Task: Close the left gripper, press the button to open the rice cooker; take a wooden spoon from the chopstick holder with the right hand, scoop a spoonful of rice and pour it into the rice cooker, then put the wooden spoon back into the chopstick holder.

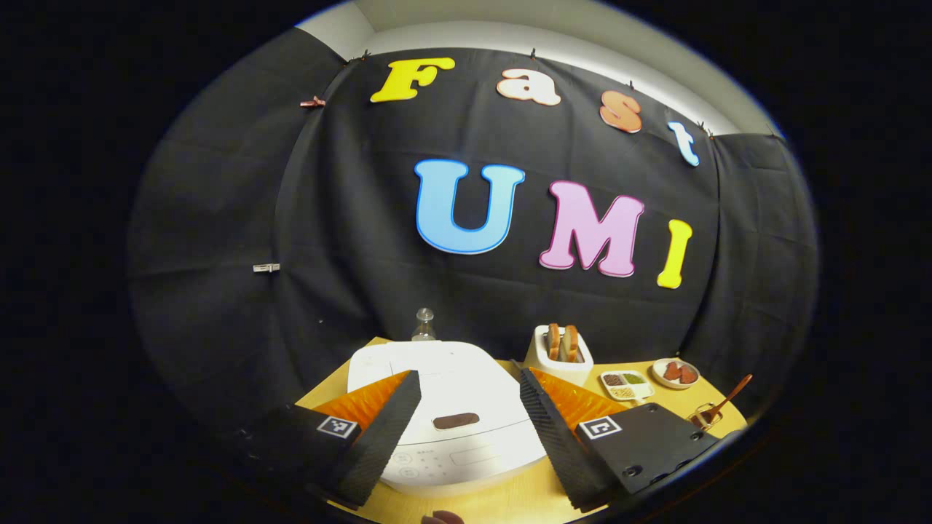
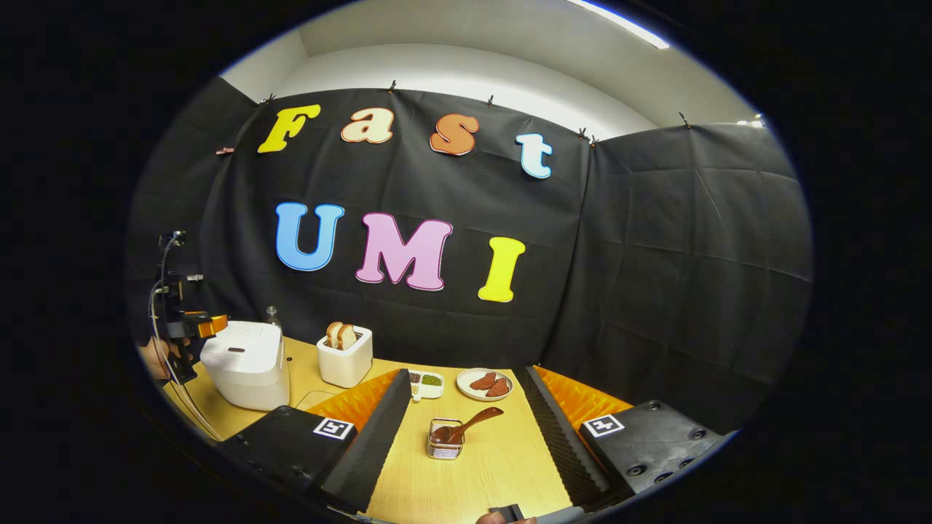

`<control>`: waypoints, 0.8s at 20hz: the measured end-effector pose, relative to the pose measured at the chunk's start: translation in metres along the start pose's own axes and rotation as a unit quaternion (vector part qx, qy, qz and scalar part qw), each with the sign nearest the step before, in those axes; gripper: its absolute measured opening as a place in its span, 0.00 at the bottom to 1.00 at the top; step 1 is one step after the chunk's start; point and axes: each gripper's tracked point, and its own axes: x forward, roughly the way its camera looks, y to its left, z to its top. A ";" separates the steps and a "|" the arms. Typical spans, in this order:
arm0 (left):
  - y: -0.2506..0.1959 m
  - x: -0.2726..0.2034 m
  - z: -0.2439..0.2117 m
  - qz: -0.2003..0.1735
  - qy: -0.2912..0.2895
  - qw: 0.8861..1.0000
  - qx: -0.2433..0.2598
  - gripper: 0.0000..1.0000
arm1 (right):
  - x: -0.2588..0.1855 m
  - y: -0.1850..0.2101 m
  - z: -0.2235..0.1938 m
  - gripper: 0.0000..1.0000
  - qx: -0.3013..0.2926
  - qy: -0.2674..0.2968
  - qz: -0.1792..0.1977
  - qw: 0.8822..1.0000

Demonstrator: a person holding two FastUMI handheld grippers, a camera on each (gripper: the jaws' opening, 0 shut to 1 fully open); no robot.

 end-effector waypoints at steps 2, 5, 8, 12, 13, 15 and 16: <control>0.003 -0.025 0.006 -0.013 -0.008 1.000 -0.009 0.95 | -0.001 0.004 0.004 0.98 0.001 -0.004 0.001 1.000; 0.009 -0.062 0.021 -0.029 -0.026 0.999 -0.013 0.95 | -0.003 0.012 0.010 0.98 -0.001 -0.010 0.002 1.000; 0.013 -0.095 0.042 -0.045 -0.048 0.998 0.000 0.95 | -0.005 0.020 0.016 0.98 0.000 -0.016 0.004 1.000; -0.003 -0.139 0.068 -0.086 -0.071 0.994 -0.007 0.95 | -0.009 0.028 0.028 0.98 0.009 -0.028 0.003 1.000; -0.007 -0.150 0.071 -0.096 -0.075 0.992 -0.012 0.95 | -0.010 0.029 0.030 0.98 0.012 -0.029 0.003 1.000; -0.011 -0.167 0.079 -0.105 -0.083 0.991 -0.016 0.94 | -0.013 0.029 0.032 0.98 0.011 -0.033 -0.001 0.999; -0.012 -0.175 0.080 -0.107 -0.085 0.991 -0.015 0.95 | -0.015 0.030 0.032 0.98 0.009 -0.033 -0.003 0.999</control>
